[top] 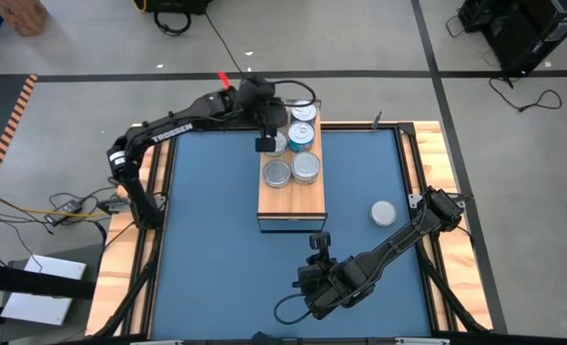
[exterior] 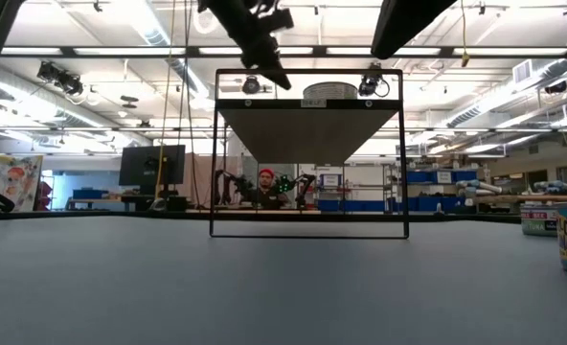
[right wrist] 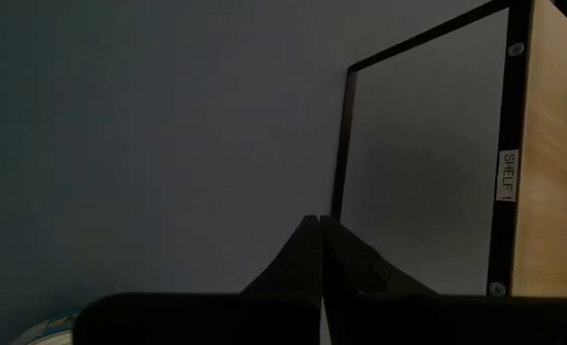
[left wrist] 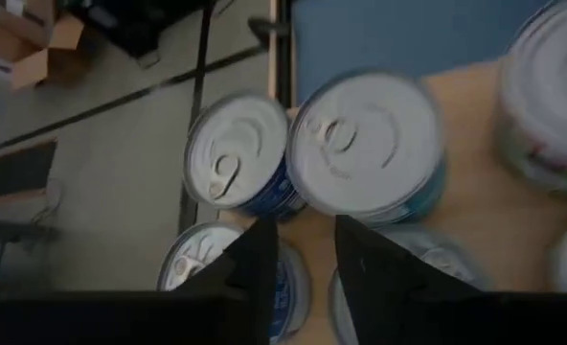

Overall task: Stack canned seafood by type on shelf
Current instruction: Stack the yellow-blue tuna can on top of the other yellow-blue tuna can on the shelf

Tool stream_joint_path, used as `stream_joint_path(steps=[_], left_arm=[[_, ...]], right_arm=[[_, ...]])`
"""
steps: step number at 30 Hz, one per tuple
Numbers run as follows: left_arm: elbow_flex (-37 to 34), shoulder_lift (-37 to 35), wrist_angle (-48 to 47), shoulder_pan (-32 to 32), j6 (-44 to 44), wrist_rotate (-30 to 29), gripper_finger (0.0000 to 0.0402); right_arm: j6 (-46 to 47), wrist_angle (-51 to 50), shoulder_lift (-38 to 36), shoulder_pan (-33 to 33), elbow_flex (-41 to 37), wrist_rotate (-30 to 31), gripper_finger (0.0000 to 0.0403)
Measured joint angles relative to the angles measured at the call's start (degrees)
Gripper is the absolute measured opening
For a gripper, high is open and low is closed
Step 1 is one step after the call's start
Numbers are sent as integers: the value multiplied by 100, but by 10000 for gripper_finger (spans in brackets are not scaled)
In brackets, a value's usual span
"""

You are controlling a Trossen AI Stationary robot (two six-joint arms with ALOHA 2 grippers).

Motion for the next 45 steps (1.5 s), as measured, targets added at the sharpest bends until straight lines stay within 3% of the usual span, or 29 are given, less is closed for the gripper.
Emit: stream_joint_path(steps=[7,15,26,36,45], left_arm=[[-569,-453,373,-82,-233,655,59],[-2435,-1461,2225,-511,-298,692,21],[-4198,-2935,3260,-1764,-936,606,18],[-5454,-3625,4135,-3331,-1250,-210,18],[-6234,-3602,4856,-4613,-1668,-975,18]], right_arm=[[-8,9,0,34,0,46,4],[-4,66,0,81,0,98,2],[-477,1020,0,-203,-513,-890,0],[311,423,-293,34,-525,-1739,0],[1998,82,-435,564,-982,-2565,0]])
